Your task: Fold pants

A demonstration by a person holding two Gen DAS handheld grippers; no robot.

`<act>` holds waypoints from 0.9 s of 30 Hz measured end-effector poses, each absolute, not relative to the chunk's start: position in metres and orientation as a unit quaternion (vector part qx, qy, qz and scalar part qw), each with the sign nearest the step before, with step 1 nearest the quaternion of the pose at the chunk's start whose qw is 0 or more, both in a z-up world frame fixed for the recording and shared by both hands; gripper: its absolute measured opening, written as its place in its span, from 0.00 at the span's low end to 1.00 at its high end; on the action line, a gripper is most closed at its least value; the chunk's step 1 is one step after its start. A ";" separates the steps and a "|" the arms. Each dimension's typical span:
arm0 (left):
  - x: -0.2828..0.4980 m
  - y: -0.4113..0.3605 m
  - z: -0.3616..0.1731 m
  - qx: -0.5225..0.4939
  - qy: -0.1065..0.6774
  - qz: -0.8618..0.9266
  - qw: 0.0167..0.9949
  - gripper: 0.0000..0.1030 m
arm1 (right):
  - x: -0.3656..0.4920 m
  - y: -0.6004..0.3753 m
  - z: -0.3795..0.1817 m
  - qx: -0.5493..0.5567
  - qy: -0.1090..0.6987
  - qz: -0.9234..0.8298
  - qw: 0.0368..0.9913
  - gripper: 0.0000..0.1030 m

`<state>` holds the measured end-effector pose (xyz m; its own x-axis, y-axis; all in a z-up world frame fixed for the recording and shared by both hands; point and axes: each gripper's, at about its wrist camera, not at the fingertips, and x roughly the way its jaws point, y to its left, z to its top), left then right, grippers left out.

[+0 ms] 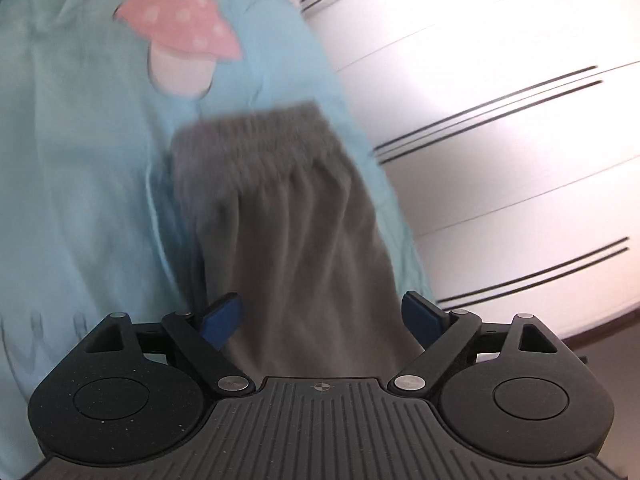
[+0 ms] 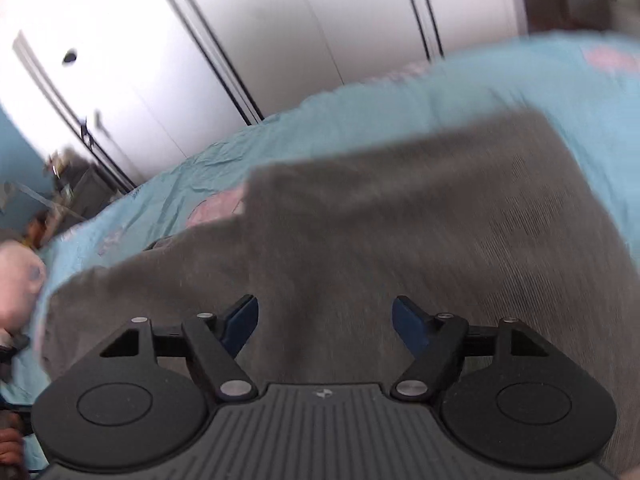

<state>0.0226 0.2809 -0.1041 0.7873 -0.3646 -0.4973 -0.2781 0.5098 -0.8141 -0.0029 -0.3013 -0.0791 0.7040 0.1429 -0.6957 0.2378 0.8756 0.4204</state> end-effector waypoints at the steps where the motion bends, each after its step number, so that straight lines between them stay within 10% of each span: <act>1: 0.024 0.286 -0.106 -0.497 0.319 -0.033 0.806 0.88 | -0.011 -0.308 -0.084 0.271 0.374 -0.025 0.887 0.74; 27: 0.049 0.308 -0.144 -0.512 0.345 -0.028 0.786 0.82 | -0.019 -0.324 -0.109 0.329 0.319 -0.001 0.889 0.86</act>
<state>0.0486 0.3077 -0.1444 0.7601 -0.3981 -0.5136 -0.3085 0.4745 -0.8244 -0.0185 -0.3235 -0.1092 0.7968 0.2084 -0.5671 0.2108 0.7838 0.5842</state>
